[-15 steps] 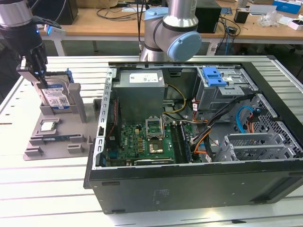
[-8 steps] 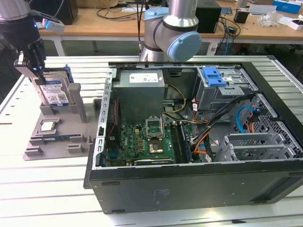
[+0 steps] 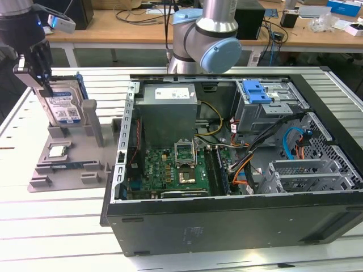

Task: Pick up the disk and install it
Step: 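Pick up the disk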

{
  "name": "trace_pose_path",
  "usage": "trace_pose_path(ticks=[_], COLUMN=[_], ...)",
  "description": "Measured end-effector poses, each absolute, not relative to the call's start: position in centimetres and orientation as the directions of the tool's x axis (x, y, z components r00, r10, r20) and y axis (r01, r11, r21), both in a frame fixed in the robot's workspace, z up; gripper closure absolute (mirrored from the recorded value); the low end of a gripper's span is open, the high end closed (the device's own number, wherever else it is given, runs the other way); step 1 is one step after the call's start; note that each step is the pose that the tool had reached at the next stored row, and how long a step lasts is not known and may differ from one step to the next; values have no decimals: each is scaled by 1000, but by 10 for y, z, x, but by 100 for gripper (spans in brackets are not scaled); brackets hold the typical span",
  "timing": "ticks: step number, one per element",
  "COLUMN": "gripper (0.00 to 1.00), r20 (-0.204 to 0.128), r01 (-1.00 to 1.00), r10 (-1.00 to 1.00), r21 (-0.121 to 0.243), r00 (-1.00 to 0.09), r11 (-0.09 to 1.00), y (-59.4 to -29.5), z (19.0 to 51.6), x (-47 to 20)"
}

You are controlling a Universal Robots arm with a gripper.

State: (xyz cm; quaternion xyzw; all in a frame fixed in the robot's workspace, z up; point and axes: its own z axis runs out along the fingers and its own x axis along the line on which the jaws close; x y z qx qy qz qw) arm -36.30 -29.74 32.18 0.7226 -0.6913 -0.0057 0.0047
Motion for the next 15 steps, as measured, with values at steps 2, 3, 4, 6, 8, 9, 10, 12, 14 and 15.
trace_pose_path(ticks=[2, 3, 4, 6, 8, 9, 10, 12, 14, 15], gripper=[63, 63, 63, 63, 63, 63, 63, 63, 63, 63], r20=[-2, -2, -2, -2, -2, -2, -2, -2, -2, -2], r01=[-999, -999, -999, -999, -999, -999, -999, -999, -999, -999], r10=[-999, -999, -999, -999, -999, -999, -999, -999, -999, -999], r21=[15, 15, 15, 15, 15, 15, 15, 15, 15, 15], r00=[44, 44, 44, 44, 44, 44, 44, 44, 44, 44], r11=[-44, -44, -44, -44, -44, -44, -44, -44, -44, -44], y=[-297, -297, -297, -297, -297, -297, -297, -297, -297, -297], z=[324, 326, 328, 331, 336, 337, 340, 345, 348, 349], x=[-363, -363, -363, -363, -363, -363, -363, -363, -363, -363])
